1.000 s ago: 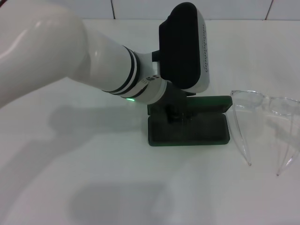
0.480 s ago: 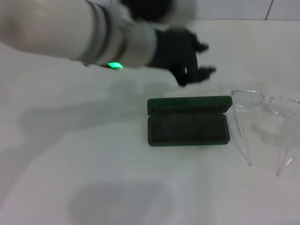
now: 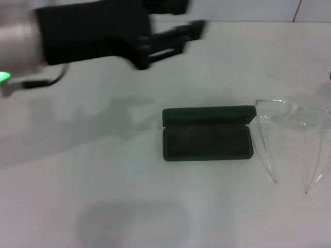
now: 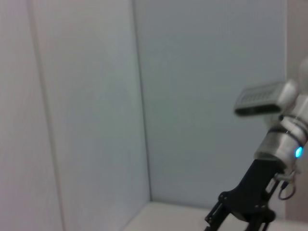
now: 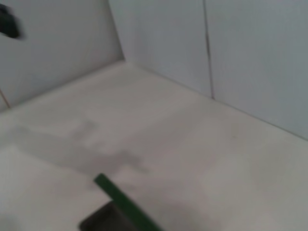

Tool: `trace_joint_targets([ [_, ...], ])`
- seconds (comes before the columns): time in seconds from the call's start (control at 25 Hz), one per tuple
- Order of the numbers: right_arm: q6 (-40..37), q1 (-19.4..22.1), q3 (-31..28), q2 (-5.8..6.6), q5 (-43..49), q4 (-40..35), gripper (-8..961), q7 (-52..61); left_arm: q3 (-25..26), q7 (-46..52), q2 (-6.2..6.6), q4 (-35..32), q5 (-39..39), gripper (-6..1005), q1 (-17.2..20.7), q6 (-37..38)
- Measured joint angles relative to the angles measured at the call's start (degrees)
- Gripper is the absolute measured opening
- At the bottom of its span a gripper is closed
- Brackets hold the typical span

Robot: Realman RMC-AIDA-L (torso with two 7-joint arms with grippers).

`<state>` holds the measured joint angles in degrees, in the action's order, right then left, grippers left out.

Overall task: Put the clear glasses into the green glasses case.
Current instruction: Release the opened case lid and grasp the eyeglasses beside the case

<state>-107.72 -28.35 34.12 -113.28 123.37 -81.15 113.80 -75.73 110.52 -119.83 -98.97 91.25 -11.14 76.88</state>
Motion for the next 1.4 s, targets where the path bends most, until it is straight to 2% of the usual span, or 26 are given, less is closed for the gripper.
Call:
trace_joint_targets([
  [0.04,0.0,-1.3,0.7,0.61,1.3,-0.2,716,1.0,1.4,-1.7,-0.02,1.7,-3.2,431,1.7,1.3],
  [0.08,-0.1,-3.8,2.9,2.06,3.4,0.1,714,2.3,2.1,-2.6,-0.02,2.6,-4.7,431,2.4,2.0],
  [0.16,-0.4,-6.4,6.8,4.04,7.0,1.3,711,3.7,3.7,-5.4,-0.03,6.8,-8.8,430,3.4,4.6],
  [0.2,-0.4,-8.5,10.6,5.5,10.4,3.0,710,4.4,4.3,-6.7,-0.01,9.0,-10.5,430,3.5,5.8],
  [0.24,-0.4,-8.5,10.6,5.5,10.4,3.0,709,4.4,4.7,-7.5,0.0,10.8,-11.4,430,3.4,6.5],
  [0.28,0.3,-14.4,17.5,7.09,18.8,7.9,707,4.7,5.3,-8.5,0.04,12.7,-12.6,430,3.2,7.4],
  [0.36,1.1,-16.2,18.7,6.87,21.4,9.4,705,4.5,6.7,-9.8,0.15,16.0,-13.9,430,2.8,9.2],
  [0.44,3.5,-19.7,20.2,5.63,25.8,12.2,702,3.5,8.2,-10.5,0.17,18.5,-14.3,429,2.0,10.9],
  [0.56,7.3,-22.8,23.4,3.91,30.2,15.6,698,2.7,8.9,-11.2,0.16,21.5,-14.4,429,0.8,12.2],
  [0.72,10.6,-24.3,27.8,1.78,32.4,19.2,692,2.4,8.9,-12.9,0.14,24.1,-14.9,429,0.0,12.4],
  [0.88,12.7,-25.5,30.8,-1.16,36.5,22.4,686,2.3,8.9,-14.6,0.11,25.3,-15.8,429,0.2,13.3],
  [0.96,14.3,-25.7,32.2,-2.21,38.4,23.9,684,2.3,8.9,-15.3,0.11,26.0,-16.0,428,0.1,14.0],
  [1.12,16.6,-26.5,34.8,-2.61,38.5,27.7,678,2.9,8.9,-16.3,0.15,27.4,-16.7,428,0.0,14.7],
  [1.4,18.0,-26.7,34.5,-2.64,38.3,29.5,668,3.0,8.9,-16.5,0.14,28.3,-17.0,427,0.2,14.8],
])
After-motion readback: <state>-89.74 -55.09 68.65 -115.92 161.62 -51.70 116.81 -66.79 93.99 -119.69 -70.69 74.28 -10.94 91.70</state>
